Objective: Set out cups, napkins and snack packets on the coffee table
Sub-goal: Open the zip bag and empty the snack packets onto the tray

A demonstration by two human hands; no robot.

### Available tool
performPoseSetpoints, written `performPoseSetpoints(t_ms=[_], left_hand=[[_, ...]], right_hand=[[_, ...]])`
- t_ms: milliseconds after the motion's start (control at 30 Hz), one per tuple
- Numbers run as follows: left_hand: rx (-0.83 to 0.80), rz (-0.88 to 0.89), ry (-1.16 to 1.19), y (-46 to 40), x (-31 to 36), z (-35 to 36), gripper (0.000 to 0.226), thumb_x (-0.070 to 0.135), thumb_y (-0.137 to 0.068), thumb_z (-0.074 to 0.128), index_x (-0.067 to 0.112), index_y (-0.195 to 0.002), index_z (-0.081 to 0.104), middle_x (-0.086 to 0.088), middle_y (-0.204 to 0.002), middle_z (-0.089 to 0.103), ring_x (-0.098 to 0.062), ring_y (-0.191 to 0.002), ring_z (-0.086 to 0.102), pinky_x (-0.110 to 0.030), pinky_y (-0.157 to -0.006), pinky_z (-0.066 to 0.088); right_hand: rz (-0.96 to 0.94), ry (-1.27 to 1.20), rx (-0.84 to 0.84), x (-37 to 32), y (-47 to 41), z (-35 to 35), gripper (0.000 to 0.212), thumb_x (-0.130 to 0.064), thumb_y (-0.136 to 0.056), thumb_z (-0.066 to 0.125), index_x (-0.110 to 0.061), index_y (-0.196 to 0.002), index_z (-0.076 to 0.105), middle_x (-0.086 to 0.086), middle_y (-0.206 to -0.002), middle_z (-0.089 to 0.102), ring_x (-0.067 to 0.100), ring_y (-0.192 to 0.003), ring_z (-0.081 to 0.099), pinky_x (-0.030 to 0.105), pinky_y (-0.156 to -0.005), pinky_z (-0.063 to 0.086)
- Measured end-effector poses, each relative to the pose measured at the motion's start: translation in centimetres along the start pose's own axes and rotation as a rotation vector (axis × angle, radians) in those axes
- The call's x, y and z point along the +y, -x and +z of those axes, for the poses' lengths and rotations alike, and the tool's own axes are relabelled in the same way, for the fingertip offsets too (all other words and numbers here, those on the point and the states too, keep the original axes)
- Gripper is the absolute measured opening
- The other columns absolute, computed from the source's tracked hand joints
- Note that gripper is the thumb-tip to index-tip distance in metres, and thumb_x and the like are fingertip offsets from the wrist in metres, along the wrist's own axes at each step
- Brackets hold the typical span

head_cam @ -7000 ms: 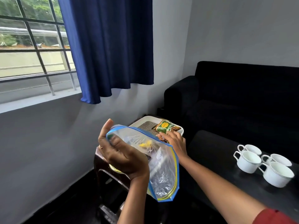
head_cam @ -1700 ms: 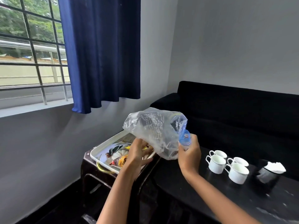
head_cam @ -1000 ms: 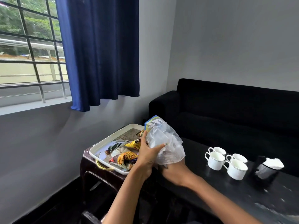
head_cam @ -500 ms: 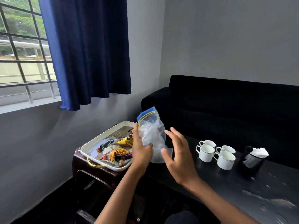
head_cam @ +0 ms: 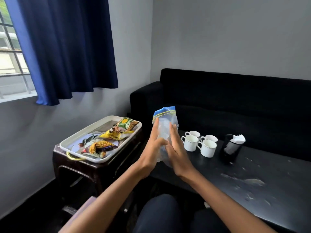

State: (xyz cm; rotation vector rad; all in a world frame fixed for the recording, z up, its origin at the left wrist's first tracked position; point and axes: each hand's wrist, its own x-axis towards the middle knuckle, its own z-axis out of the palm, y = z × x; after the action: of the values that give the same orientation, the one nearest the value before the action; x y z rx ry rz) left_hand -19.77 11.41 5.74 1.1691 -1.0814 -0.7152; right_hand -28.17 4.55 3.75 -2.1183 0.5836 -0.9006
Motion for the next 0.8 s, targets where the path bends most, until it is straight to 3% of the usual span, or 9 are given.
performPoseSetpoints(t_ms=[67, 167, 333, 433, 533, 633, 700, 800], left_hand=[[-0.023, -0.038, 0.007, 0.8, -0.8, 2.1, 0.083, 0.021, -0.074, 0.045, 0.036, -0.148, 0.011, 0.044, -0.118, 0.049, 0.021, -0.11, 0.05, -0.005, -0.087, 0.044], [-0.041, -0.081, -0.041, 2.2, -2.3, 5.3, 0.088, 0.027, -0.075, 0.049, 0.038, -0.15, 0.004, 0.016, -0.153, 0.03, -0.001, -0.135, 0.036, -0.031, -0.115, 0.03], [-0.124, -0.108, -0.109, 3.3, -3.7, 11.0, 0.092, 0.031, -0.076, 0.052, 0.038, -0.15, -0.002, 0.019, -0.153, 0.017, 0.003, -0.136, 0.023, -0.025, -0.113, 0.022], [-0.149, -0.08, -0.134, 3.4, -3.6, 14.4, 0.095, 0.03, -0.076, 0.052, 0.035, -0.15, -0.006, 0.015, -0.159, 0.004, 0.0, -0.143, 0.014, -0.023, -0.113, 0.022], [-0.165, -0.037, -0.186, 3.0, -3.3, 16.9, 0.095, 0.032, -0.077, 0.051, 0.034, -0.149, -0.01, 0.014, -0.16, -0.002, -0.003, -0.146, 0.005, -0.032, -0.12, 0.017], [-0.218, -0.027, -0.209, 2.7, -3.1, 19.6, 0.095, 0.036, -0.077, 0.051, 0.036, -0.147, -0.013, 0.005, -0.161, 0.003, -0.01, -0.148, 0.006, -0.04, -0.12, 0.017], [-0.255, -0.013, -0.221, 3.0, -3.3, 21.8, 0.093, 0.039, -0.079, 0.05, 0.035, -0.147, -0.013, 0.002, -0.161, 0.009, -0.014, -0.148, 0.012, -0.041, -0.12, 0.019], [-0.342, 0.005, -0.235, 3.7, -3.8, 25.7, 0.093, 0.049, -0.081, 0.048, 0.03, -0.149, -0.013, -0.001, -0.16, 0.014, -0.016, -0.147, 0.016, -0.042, -0.119, 0.02]], right_hand=[[0.029, -0.025, -0.001, 1.2, 1.3, -1.1, 0.057, -0.021, -0.101, 0.033, -0.031, -0.149, 0.004, -0.01, -0.159, 0.001, 0.0, -0.144, 0.001, 0.038, -0.12, 0.01], [0.035, -0.024, 0.012, 3.2, 3.5, -2.8, 0.053, -0.026, -0.101, 0.032, -0.032, -0.15, 0.011, -0.008, -0.158, 0.014, 0.003, -0.145, 0.01, 0.041, -0.118, 0.018], [0.097, 0.089, 0.054, 5.7, 7.0, -7.1, 0.052, -0.036, -0.097, 0.028, -0.026, -0.147, 0.024, -0.003, -0.15, 0.036, 0.013, -0.138, 0.035, 0.043, -0.109, 0.035], [0.15, 0.155, 0.052, 6.1, 8.2, -10.0, 0.059, -0.044, -0.093, 0.028, -0.023, -0.147, 0.025, 0.002, -0.151, 0.035, 0.017, -0.138, 0.034, 0.044, -0.111, 0.032], [0.134, 0.235, 0.077, 7.1, 8.9, -12.5, 0.064, -0.029, -0.089, 0.042, -0.018, -0.148, 0.021, 0.002, -0.155, 0.027, 0.017, -0.141, 0.028, 0.04, -0.115, 0.025], [0.176, 0.48, 0.104, 8.5, 9.5, -15.1, 0.06, -0.038, -0.093, 0.038, -0.029, -0.148, 0.015, -0.004, -0.15, 0.032, 0.017, -0.138, 0.025, 0.038, -0.105, 0.024], [0.286, 0.463, 0.126, 9.0, 10.5, -17.0, 0.062, -0.046, -0.084, 0.037, -0.042, -0.142, 0.015, -0.002, -0.131, 0.045, 0.024, -0.125, 0.03, 0.036, -0.093, 0.026], [0.437, 0.32, 0.244, 9.6, 13.5, -20.2, 0.067, -0.058, -0.063, 0.03, -0.06, -0.129, 0.016, -0.004, -0.109, 0.036, 0.024, -0.103, 0.032, 0.035, -0.084, 0.032]])
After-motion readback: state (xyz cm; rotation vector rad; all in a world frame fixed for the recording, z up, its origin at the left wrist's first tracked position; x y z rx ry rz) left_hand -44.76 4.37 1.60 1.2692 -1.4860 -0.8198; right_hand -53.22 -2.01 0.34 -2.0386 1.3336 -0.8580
